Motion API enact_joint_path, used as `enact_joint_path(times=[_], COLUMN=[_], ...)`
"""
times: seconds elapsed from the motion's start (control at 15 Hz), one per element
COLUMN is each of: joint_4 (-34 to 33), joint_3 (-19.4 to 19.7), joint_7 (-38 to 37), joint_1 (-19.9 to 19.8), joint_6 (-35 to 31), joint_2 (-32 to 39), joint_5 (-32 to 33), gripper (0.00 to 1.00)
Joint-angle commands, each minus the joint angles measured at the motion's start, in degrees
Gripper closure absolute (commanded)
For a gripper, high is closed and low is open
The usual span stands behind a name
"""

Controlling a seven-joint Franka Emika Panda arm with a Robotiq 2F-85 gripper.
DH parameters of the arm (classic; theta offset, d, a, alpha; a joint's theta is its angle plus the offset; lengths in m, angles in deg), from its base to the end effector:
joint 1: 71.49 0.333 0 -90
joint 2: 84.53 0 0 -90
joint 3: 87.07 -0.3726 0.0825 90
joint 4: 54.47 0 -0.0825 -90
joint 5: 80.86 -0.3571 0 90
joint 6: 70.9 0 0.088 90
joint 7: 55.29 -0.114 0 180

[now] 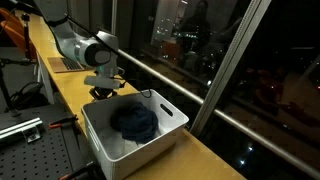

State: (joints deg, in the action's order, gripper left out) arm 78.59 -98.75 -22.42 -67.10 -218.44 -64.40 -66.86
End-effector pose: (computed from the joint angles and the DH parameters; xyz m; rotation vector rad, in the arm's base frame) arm 0.4961 0.1454 0.2545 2.6766 1.5633 -0.1407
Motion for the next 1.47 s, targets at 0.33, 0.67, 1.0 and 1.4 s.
enact_joint_path(times=[0.33,0.67,1.0,1.4], joint_4=[0.7,-3.2,-6.5,-11.3], joint_3=[-0.7,-0.7,-0.9,-1.6], joint_7=[5.6,6.4,8.1,9.6], joint_1=[0.0,2.0,2.4,2.5], joint_6=[0.1,0.5,0.2,1.3], joint_2=[-4.7,-2.3,0.9,5.7], joint_5=[-0.8,0.8,0.2,-0.1], gripper=[0.62,0.27,0.0,0.0])
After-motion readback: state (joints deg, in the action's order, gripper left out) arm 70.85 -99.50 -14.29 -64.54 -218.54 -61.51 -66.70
